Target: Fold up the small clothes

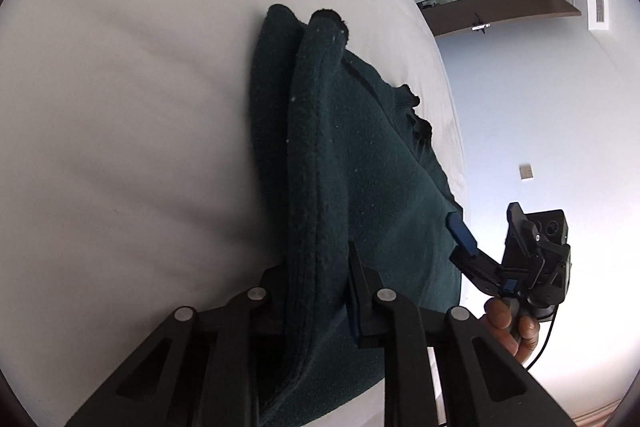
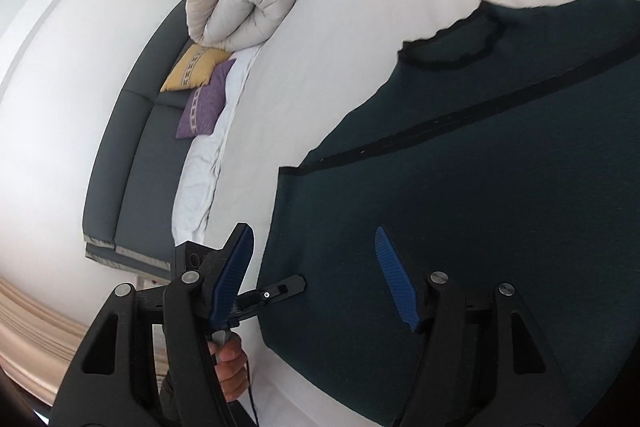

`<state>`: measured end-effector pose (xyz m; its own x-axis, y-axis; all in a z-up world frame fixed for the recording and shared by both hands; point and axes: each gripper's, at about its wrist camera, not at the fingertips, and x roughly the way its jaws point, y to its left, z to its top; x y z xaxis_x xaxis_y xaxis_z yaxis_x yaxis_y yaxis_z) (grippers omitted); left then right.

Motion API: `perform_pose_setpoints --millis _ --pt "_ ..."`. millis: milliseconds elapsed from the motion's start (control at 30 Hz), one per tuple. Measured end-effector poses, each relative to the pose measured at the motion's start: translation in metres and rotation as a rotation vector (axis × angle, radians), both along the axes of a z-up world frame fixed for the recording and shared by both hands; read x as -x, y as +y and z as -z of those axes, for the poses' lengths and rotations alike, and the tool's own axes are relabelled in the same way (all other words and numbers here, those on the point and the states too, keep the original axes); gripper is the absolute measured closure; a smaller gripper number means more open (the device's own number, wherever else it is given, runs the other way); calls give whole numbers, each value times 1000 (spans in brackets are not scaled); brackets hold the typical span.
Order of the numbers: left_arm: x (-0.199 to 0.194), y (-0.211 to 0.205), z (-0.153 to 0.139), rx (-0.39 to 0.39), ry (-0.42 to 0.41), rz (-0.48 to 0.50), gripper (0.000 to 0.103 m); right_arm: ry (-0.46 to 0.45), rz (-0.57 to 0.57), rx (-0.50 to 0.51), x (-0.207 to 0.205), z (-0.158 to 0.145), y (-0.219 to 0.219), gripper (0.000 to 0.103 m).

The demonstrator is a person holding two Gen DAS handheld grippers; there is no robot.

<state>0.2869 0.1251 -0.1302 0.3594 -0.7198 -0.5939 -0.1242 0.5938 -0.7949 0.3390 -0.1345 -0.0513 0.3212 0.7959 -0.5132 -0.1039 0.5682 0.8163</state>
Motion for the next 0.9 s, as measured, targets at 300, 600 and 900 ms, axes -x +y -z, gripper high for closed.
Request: perform_pose_setpoints --millis 300,600,900 --pt "4 -5 -25 19 -42 -49 86 120 19 -100 -38 65 28 41" --pt "-22 -124 -118 -111 -204 113 86 89 176 -242 -21 46 -76 37" --pt "-26 -293 -114 -84 -261 346 54 127 355 -308 -10 52 -193 30"
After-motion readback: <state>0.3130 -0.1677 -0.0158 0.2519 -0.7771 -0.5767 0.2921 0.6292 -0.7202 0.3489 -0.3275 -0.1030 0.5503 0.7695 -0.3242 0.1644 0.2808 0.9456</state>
